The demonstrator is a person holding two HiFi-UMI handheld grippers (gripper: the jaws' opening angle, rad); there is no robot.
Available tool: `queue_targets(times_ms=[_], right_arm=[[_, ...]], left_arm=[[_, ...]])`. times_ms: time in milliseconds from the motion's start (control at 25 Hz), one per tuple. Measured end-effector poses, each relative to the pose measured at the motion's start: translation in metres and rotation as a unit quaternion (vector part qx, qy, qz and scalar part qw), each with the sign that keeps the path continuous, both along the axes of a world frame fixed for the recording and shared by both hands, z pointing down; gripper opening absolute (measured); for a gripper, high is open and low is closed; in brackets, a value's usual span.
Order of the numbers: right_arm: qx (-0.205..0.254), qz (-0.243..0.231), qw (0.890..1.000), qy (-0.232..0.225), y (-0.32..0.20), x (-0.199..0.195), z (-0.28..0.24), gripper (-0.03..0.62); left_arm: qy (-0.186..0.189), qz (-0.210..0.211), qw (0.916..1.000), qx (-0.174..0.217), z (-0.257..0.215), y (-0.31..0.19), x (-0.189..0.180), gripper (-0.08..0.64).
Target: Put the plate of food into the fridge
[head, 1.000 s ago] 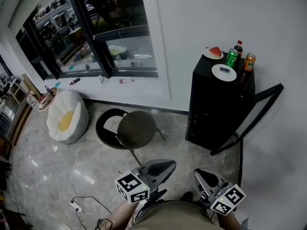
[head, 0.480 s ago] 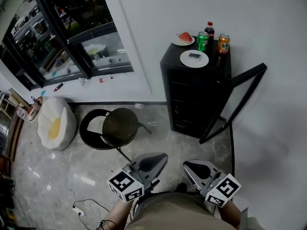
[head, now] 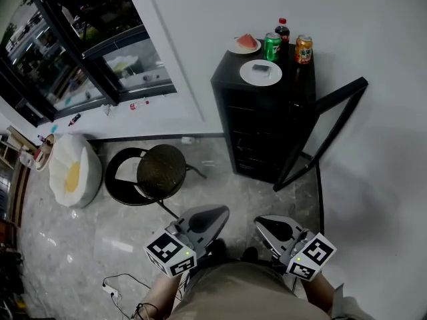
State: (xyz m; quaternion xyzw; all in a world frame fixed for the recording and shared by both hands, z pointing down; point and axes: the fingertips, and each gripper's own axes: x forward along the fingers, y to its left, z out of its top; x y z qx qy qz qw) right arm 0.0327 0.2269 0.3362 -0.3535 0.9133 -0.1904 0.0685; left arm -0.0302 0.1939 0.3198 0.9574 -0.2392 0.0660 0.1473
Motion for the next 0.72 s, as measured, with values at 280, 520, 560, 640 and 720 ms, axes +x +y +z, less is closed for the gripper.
queue_targets(times_ms=[280, 520, 560, 640, 720], right_arm=[[-0.007, 0.011, 1.000, 0.004, -0.024, -0.016, 0.000, 0.023], [-0.022, 0.026, 0.999, -0.001, -0.048, -0.030, -0.005, 0.023], [-0.022, 0.029, 0.999, 0.000, -0.051, -0.035, -0.007, 0.023], [-0.017, 0.034, 0.999, 0.009, -0.060, -0.046, -0.011, 0.023], [-0.012, 0.038, 0.999, 0.018, -0.067, -0.057, -0.015, 0.023]], left_arm=[[0.025, -0.003, 0.9995, -0.019, 0.011, -0.023, -0.017, 0.012], [0.053, 0.011, 0.9985, -0.008, 0.002, -0.052, -0.034, 0.012], [0.058, 0.013, 0.9982, -0.007, 0.000, -0.057, -0.039, 0.012], [0.065, 0.015, 0.9977, -0.008, 0.000, -0.067, -0.051, 0.012], [0.070, 0.017, 0.9973, -0.011, 0.002, -0.076, -0.063, 0.012]])
